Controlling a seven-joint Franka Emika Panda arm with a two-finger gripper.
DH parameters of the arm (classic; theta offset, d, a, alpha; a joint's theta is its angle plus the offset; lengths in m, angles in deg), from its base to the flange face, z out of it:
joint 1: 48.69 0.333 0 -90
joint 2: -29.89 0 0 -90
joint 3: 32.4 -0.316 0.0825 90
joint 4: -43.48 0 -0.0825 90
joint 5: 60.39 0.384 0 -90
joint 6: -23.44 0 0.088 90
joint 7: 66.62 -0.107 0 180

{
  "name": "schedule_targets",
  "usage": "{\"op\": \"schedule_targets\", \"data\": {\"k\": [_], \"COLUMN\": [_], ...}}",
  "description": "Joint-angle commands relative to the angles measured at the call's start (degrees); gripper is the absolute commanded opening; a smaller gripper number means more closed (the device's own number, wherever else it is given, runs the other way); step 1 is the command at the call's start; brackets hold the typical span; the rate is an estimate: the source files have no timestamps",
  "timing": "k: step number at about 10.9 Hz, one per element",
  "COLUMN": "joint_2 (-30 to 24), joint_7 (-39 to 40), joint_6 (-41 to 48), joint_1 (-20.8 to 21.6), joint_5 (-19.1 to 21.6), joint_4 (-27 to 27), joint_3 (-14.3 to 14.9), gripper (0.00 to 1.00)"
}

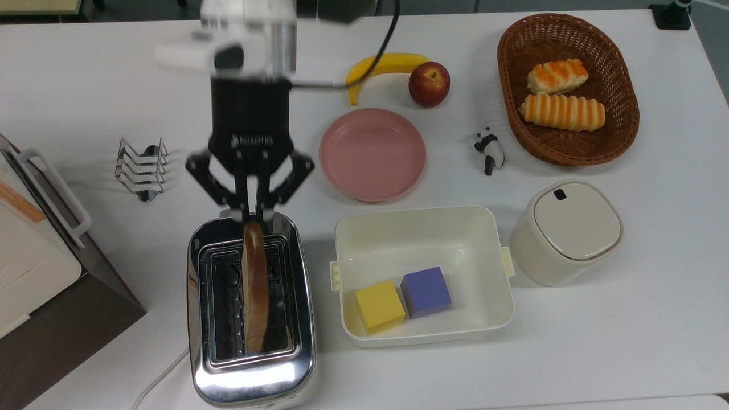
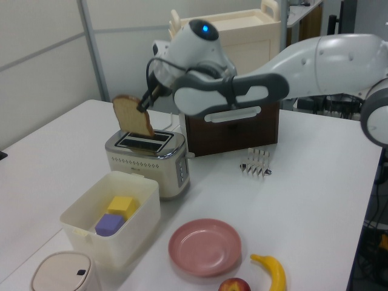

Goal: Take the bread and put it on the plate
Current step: 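Lift the toast slice straight up out of the toaster slot, then carry the held toast over to the pink plate and lower it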

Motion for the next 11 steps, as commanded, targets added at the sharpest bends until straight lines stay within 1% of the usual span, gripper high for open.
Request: {"op": "schedule_targets", "data": {"k": [1,2,4,6,8,9,10,11], "joint_2": [-6.90,-8.22,-11.03,-14.89,-15.88,-15.88,-15.79,-15.44], "joint_7": [0.36,0.36,0.45,0.71,1.58,4.98,8.41,11.14], "joint_6": [5.45,7.99,16.67,25.89,37.48,45.55,51.02,54.99], "joint_1": [0.51,0.51,0.42,0.25,0.77,0.86,0.77,0.77], "joint_5": [2.36,3.32,4.12,8.58,9.83,11.66,13.86,15.10], "joint_4": [2.70,2.70,2.62,2.62,2.53,2.53,2.62,2.88], "joint_3": [-0.01,-0.01,-0.10,-0.01,-0.10,-0.10,-0.18,-0.27], "gripper": [0.00,0.00,0.00,0.00,0.00,0.00,0.00,0.00]}}
